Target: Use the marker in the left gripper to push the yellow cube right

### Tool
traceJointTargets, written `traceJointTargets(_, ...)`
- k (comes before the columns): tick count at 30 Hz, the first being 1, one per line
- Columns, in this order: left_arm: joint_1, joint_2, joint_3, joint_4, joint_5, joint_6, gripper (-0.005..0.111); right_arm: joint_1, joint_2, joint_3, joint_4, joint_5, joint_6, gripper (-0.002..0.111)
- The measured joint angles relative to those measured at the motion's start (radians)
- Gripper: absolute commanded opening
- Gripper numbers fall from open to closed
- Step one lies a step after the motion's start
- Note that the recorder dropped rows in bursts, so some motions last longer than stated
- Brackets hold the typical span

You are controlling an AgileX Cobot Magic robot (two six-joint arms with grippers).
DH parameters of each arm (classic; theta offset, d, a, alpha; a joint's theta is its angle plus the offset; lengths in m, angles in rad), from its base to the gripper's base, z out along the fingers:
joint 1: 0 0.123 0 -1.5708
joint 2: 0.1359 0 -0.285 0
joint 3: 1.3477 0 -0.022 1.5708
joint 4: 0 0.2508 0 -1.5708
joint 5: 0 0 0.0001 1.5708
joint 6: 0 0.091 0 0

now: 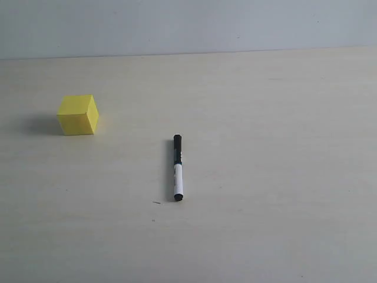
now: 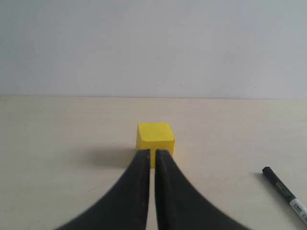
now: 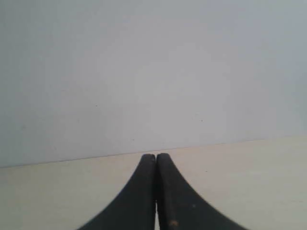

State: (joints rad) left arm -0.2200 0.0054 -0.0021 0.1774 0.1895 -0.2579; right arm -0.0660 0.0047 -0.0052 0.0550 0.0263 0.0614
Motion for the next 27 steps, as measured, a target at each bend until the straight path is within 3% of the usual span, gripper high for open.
traceJointTargets(8, 0.000, 0.000, 0.000, 0.000, 0.000, 0.000, 0.007, 0.000, 0.000, 0.000, 0.000, 0.000, 0.000, 0.000)
traceJointTargets(12, 0.000, 0.000, 0.000, -0.013, -0.073, -0.022, 0.007, 0.000, 0.000, 0.000, 0.000, 0.000, 0.000, 0.000)
traceJointTargets(19, 0.000, 0.000, 0.000, -0.027, -0.380, -0.295, 0.007, 0.000, 0.000, 0.000, 0.000, 0.000, 0.000, 0.000)
traceJointTargets(22, 0.000, 0.000, 0.000, -0.027, -0.408, -0.507, 0.007, 0.000, 0.000, 0.000, 0.000, 0.000, 0.000, 0.000)
traceJointTargets(27, 0.000, 0.000, 0.000, -0.022, -0.411, -0.631, 0.002, 0.000, 0.000, 0.000, 0.000, 0.000, 0.000, 0.000)
